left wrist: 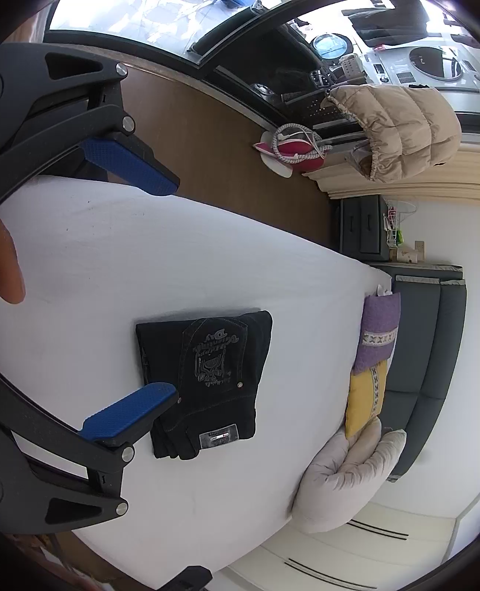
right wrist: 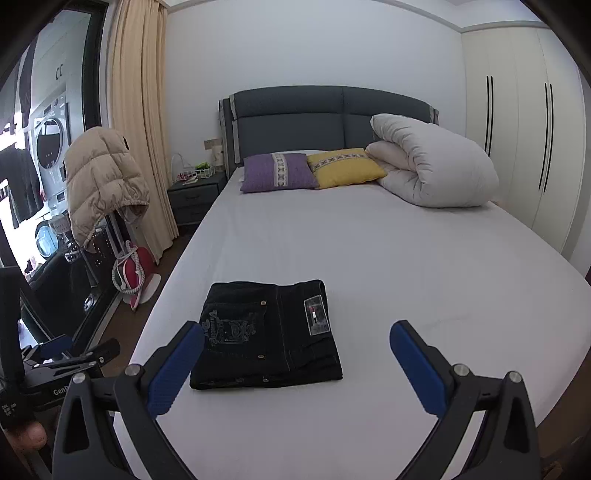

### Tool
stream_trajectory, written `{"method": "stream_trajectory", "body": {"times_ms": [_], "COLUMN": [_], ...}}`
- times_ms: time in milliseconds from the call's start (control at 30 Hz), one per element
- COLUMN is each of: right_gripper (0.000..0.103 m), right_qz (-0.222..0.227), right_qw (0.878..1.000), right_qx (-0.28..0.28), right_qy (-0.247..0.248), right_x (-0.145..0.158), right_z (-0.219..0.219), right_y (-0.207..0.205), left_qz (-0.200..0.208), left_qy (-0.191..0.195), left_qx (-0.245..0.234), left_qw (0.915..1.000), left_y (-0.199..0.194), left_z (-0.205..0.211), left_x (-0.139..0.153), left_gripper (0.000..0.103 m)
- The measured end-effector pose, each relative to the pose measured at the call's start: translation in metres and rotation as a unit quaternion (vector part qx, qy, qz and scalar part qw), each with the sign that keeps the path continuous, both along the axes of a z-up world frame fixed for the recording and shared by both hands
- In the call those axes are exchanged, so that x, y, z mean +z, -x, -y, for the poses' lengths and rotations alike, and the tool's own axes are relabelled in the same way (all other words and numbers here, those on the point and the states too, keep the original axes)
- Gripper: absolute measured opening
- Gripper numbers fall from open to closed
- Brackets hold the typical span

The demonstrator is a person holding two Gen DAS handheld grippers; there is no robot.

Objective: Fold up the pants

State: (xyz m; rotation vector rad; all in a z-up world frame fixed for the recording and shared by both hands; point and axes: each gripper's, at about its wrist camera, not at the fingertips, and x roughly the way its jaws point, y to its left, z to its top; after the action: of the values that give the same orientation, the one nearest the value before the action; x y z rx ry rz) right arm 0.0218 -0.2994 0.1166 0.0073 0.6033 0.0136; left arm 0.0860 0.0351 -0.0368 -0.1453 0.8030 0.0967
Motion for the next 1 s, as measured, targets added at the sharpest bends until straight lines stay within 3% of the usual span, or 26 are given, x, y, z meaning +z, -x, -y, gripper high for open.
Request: {"method": "stream_trajectory", "body": {"times_ms": [1000], "right_gripper": [0.103], "right_qz": [-0.038], "right_qw": [0.999], "right_qx": [-0.001], "right_qy": [-0.003], "right_x": [-0.018], "right_z": [0.000], "right_y": [-0.003], "left_qz": [-0.005], "left_qy": [-0.016], "left_qx": [0.006], "left_qw": [0.9998], "left_y": [0.007], "left_z": [-0.001], "left_x": [-0.006], "left_gripper": [0.103]}}
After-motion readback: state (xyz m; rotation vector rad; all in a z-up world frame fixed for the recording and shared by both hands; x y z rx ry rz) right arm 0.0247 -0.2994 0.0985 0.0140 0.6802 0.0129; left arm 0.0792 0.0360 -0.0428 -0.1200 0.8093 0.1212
